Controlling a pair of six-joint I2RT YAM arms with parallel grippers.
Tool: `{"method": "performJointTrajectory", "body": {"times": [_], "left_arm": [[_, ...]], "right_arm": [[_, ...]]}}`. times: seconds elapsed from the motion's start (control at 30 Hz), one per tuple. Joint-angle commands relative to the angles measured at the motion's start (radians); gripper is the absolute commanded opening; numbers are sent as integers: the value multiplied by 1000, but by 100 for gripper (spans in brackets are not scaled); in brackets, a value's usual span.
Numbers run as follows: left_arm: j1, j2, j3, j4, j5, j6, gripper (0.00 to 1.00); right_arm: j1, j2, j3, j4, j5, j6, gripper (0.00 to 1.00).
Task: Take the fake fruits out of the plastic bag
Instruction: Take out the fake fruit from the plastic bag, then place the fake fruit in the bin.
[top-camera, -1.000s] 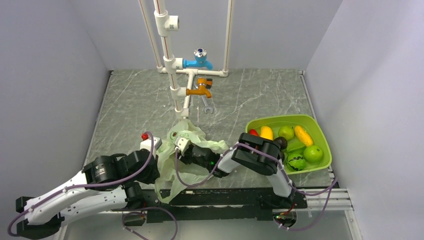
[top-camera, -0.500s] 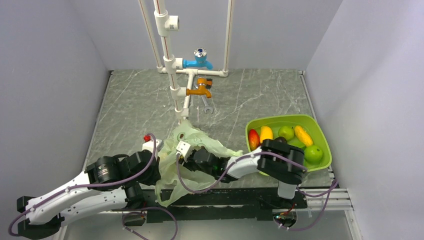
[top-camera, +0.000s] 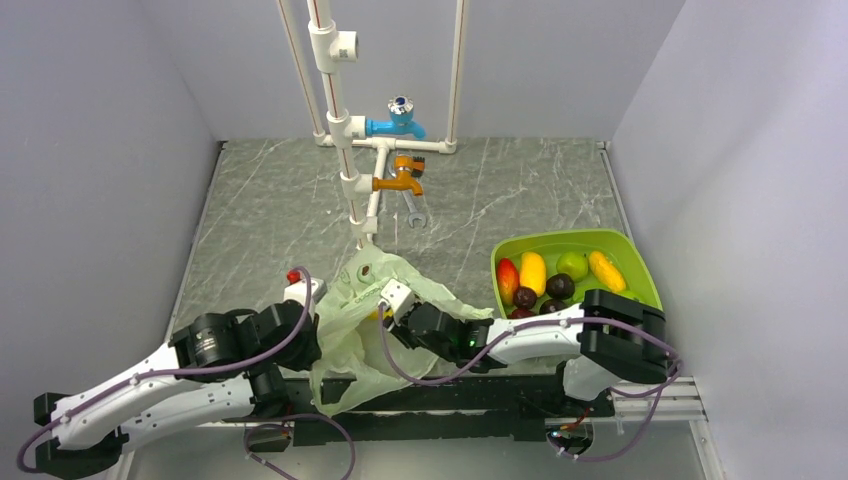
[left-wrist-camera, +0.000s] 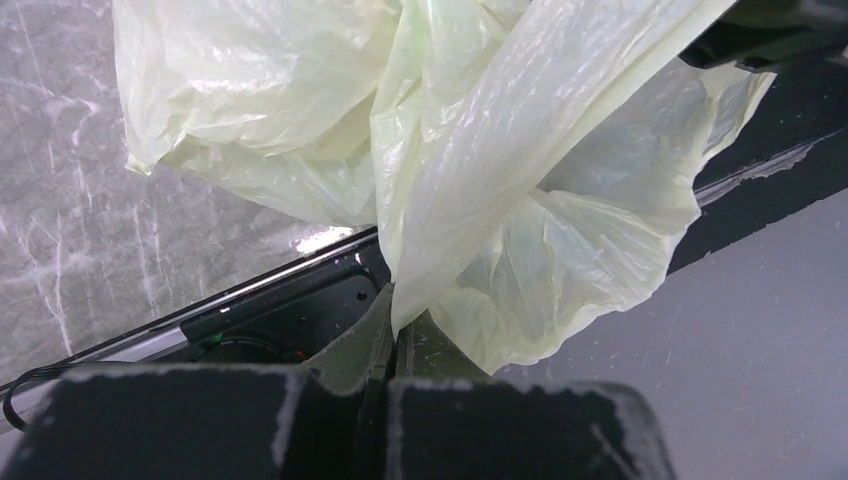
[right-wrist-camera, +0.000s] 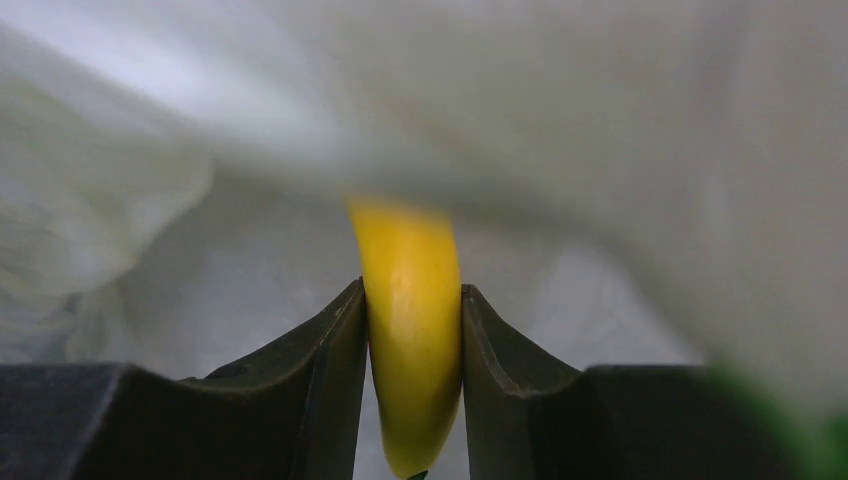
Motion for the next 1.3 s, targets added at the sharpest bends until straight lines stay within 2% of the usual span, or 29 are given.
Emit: {"method": "performJointTrajectory", "body": {"times": [0.0,0.17,0.37,0.5,0.6,0.7,0.9,1.03,1.27], "left_arm": [[-4,-57,27,-4,-29,-19,0],[-4,-147,24,-23,-76,-67,0],[-4,-175,11,-32,-76,-86,0],[-4,-143,6,-21,-59,-71,0],[-4,-92,8,-20,-52,-58,0],[-4,-48,12,-25,-47,-53,0],[-4,-9,12,-26,-43,-49,0],[-4,-19,12,-30,-51,-60,0],[-4,-96,28,-24,-70,-65,0]], "right_arm": [[12,20,44,-174,120,81,0],[63,-6,74,-323,242,153,0],[98,-203,-9,-398,305,260,0],[101,-433,-79,-404,242,292,0],[101,-615,-143,-337,115,215,0],[100,-726,-131,-353,57,189,0],[99,-815,5,-465,44,165,0],[100,-870,35,-445,23,131,0],[100,-782,15,-453,-20,170,0]]}}
